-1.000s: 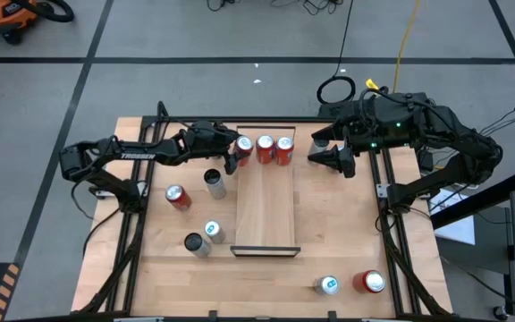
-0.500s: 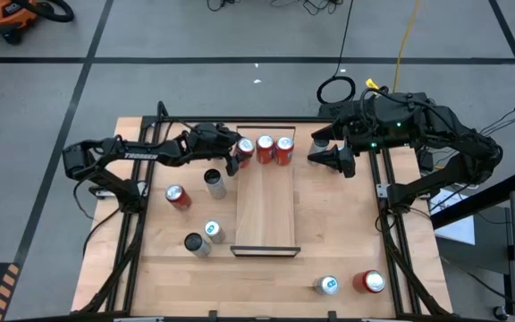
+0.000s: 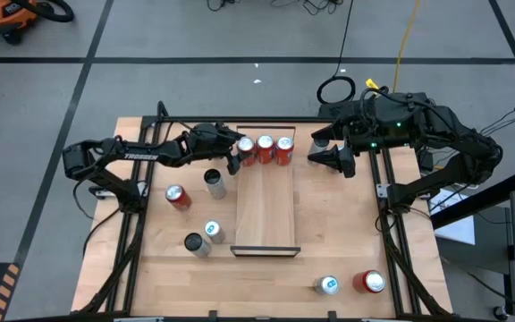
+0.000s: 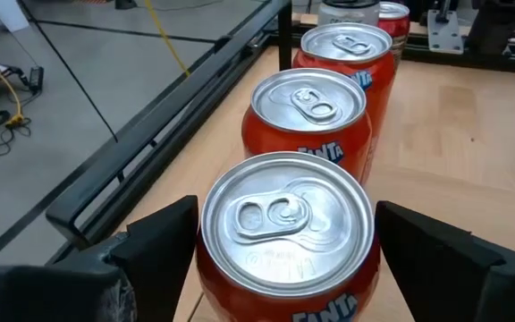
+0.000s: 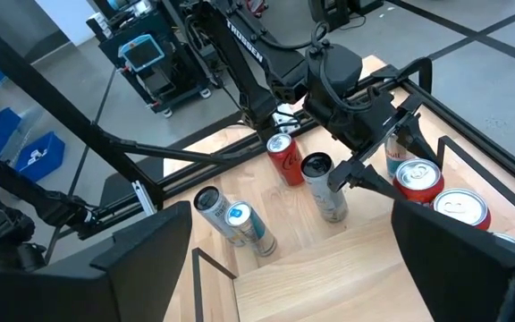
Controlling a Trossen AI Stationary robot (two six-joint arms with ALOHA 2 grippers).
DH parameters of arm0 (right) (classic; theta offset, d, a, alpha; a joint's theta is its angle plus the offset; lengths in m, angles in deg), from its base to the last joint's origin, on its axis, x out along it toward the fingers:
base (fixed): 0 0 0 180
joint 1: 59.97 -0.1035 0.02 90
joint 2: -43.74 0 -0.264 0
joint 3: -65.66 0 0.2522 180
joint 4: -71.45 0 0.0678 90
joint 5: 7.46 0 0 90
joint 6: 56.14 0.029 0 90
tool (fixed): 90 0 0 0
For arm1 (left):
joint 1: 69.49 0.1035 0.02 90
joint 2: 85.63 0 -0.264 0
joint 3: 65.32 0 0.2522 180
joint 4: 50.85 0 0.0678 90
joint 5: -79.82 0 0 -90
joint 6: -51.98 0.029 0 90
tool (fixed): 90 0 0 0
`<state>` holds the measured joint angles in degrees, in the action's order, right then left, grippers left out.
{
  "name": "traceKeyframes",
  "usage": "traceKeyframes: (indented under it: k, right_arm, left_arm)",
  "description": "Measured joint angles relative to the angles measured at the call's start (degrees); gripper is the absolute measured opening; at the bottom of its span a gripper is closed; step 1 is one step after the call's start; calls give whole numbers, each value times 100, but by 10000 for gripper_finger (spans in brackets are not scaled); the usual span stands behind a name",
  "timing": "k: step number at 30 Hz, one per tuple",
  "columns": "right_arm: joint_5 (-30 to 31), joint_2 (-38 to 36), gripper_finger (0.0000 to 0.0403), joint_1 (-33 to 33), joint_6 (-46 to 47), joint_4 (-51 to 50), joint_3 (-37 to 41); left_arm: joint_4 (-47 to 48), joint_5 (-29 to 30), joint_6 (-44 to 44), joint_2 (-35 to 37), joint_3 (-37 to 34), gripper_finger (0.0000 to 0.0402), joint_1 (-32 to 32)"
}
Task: Place canned beverage on shelf
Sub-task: Put the orange soda can on the shelf aligned with the other orange soda can
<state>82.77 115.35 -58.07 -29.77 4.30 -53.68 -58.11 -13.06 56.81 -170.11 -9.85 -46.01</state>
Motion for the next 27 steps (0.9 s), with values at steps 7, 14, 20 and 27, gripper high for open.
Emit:
traceKeyframes:
  k: [7, 14, 20, 27]
  right_arm:
    - [0, 0, 361, 0, 0, 0, 0]
    - [0, 0, 361, 1, 38, 0, 0]
    - [-2, 0, 361, -1, 38, 0, 0]
    - [70, 0, 361, -1, 23, -2, 0]
  left_arm:
    - [115, 13, 1, 69, 0, 334, 0]
    - [109, 130, 0, 303, -4, 334, 0]
    - [623, 160, 0, 621, 4, 334, -5]
    - [1541, 149, -63, 1167, 259, 334, -310]
